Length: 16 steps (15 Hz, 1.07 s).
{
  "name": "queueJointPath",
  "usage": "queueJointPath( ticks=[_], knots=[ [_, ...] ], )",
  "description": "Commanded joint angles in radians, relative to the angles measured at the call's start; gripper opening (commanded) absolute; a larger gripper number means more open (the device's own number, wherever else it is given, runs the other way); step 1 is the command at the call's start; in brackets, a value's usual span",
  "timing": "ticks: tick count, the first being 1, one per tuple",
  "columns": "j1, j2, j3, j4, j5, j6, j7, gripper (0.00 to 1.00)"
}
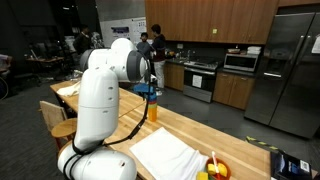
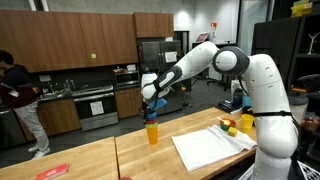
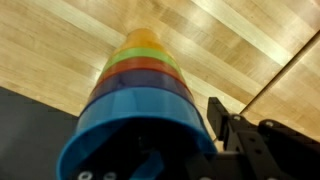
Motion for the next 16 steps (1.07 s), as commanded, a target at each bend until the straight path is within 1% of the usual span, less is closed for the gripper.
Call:
queueJointPath(
  ticks=[1, 4, 5, 6, 8, 11, 12, 13, 16],
  knots=[
    [0.016, -0.001, -0.017, 0.003, 0.008, -0.003, -0.005, 0.39],
    [0.016, 0.000, -0.017, 0.003, 0.008, -0.003, -0.005, 0.39],
    [0.006, 0.002, -0.004, 0.005, 0.031, -0.001, -0.040, 0.64],
    [0.006, -0.006, 0.001, 0.005, 0.036, -0.001, -0.053, 0.66],
    [0.009, -0.020, 0.004, 0.016, 0.039, -0.022, -0.077, 0.75],
    [0.021, -0.033, 0.001, 0.038, 0.023, -0.055, -0.084, 0.95],
    [0.024, -0.037, 0.000, 0.047, 0.021, -0.067, -0.079, 0.99],
    [0.029, -0.036, -0.005, 0.066, 0.012, -0.088, -0.071, 1.00],
    [0.038, -0.046, -0.011, 0.106, -0.006, -0.156, -0.060, 1.00]
  ],
)
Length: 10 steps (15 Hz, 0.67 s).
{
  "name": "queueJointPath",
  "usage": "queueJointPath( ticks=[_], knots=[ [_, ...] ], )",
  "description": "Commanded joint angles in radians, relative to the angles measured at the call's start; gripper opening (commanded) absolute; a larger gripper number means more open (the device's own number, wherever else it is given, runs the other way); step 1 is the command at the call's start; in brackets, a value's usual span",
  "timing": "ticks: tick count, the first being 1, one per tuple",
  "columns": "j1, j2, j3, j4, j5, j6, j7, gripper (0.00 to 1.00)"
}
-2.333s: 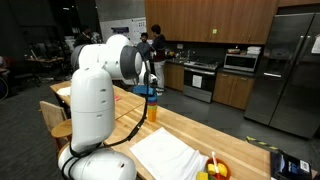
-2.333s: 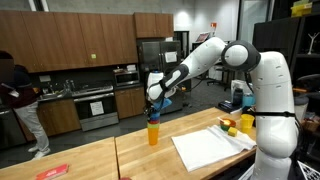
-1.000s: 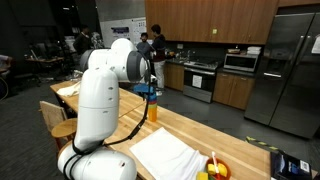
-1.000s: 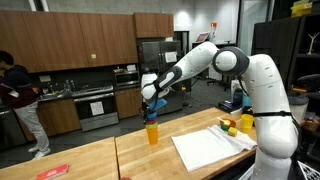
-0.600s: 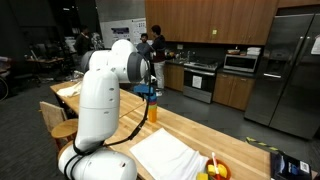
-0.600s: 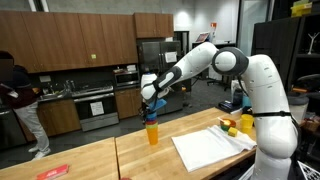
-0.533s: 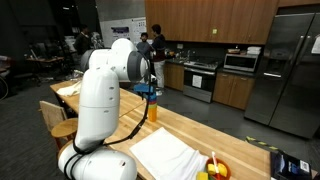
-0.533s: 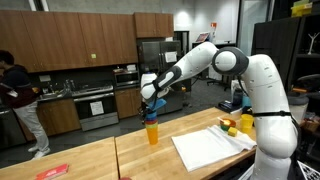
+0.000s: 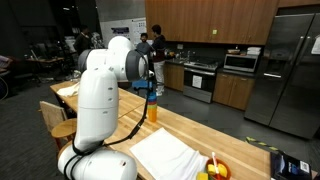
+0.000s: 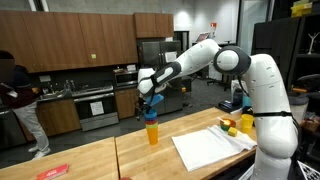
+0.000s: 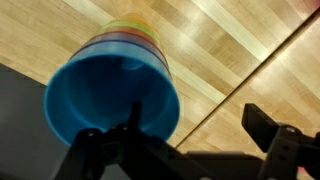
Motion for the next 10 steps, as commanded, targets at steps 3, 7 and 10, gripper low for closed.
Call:
queueJointPath(
  ticks=[3, 7, 10],
  knots=[
    [0.023, -0.040, -0.025, 0.078, -0.050, -0.141, 0.013, 1.00],
    [0.031, -0.091, -0.020, 0.121, -0.091, -0.203, 0.011, 1.00],
    [0.034, -0.158, -0.018, 0.140, -0.098, -0.273, 0.014, 1.00]
  ],
)
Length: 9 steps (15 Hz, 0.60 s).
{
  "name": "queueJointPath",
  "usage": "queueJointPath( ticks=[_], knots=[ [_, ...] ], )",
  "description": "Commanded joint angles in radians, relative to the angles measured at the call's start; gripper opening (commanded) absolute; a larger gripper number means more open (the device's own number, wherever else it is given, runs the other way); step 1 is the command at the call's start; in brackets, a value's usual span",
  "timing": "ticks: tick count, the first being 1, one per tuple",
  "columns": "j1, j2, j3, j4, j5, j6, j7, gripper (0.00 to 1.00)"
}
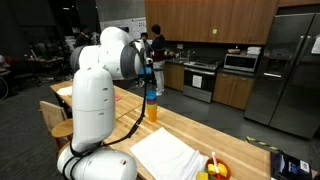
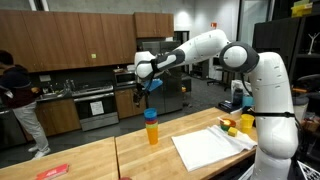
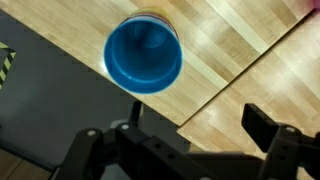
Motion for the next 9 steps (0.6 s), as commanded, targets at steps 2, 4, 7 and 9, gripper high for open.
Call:
queueJointPath(
  ticks=[2, 4, 7, 9],
  knots=[
    [0.015, -0.143, -0.020, -0.006, -0.048, -0.115, 0.065, 1.00],
    [0.011, -0.096, -0.008, 0.022, -0.031, -0.093, 0.040, 1.00],
    [0.008, -0.132, -0.010, 0.016, -0.033, -0.115, 0.048, 1.00],
    [0.008, -0.129, -0.010, 0.012, -0.033, -0.115, 0.050, 1.00]
  ],
)
